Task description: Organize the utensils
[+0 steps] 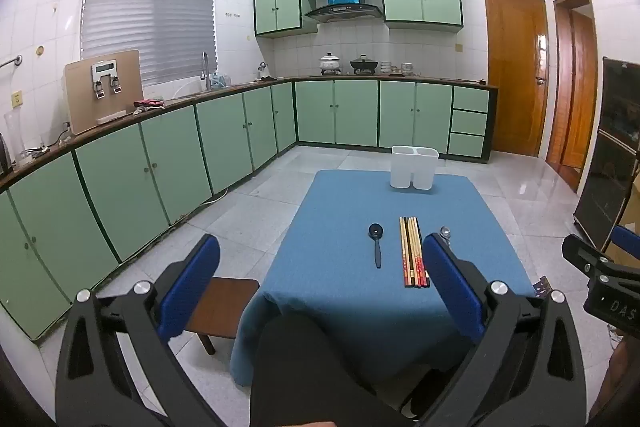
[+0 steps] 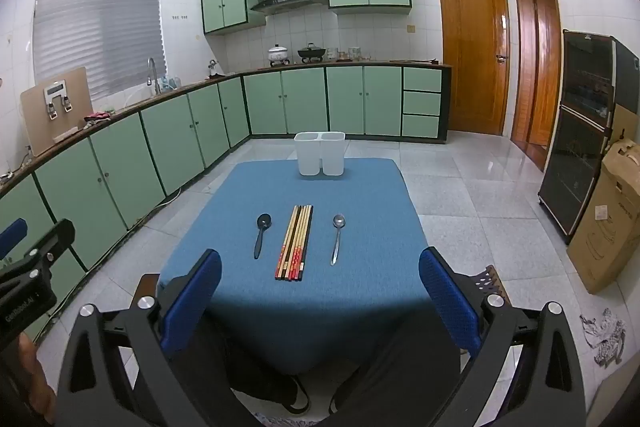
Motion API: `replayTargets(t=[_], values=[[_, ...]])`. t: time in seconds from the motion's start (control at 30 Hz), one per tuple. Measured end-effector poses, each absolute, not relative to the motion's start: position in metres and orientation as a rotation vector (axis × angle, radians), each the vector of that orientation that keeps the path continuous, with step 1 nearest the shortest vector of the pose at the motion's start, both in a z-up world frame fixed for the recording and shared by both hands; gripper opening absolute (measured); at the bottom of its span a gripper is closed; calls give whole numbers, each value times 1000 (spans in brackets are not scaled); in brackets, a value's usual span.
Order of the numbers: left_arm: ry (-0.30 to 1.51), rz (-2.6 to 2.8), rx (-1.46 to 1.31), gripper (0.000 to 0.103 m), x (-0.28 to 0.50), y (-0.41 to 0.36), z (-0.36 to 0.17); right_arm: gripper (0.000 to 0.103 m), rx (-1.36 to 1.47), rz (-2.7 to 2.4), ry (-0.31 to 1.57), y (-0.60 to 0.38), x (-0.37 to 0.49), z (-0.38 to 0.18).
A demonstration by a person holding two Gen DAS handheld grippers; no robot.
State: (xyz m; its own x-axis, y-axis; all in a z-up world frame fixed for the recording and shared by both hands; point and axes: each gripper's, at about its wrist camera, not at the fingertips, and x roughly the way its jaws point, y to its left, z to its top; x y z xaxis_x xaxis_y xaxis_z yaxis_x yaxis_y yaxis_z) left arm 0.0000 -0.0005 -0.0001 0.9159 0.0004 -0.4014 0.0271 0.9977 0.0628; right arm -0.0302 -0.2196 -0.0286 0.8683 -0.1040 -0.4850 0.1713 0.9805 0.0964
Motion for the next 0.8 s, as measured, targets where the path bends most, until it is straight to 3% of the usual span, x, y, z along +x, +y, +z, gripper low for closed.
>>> replayTargets(t=[0.8], values=[[406, -14, 57, 98, -4, -5, 4, 97, 122, -154, 489, -210, -34, -23]])
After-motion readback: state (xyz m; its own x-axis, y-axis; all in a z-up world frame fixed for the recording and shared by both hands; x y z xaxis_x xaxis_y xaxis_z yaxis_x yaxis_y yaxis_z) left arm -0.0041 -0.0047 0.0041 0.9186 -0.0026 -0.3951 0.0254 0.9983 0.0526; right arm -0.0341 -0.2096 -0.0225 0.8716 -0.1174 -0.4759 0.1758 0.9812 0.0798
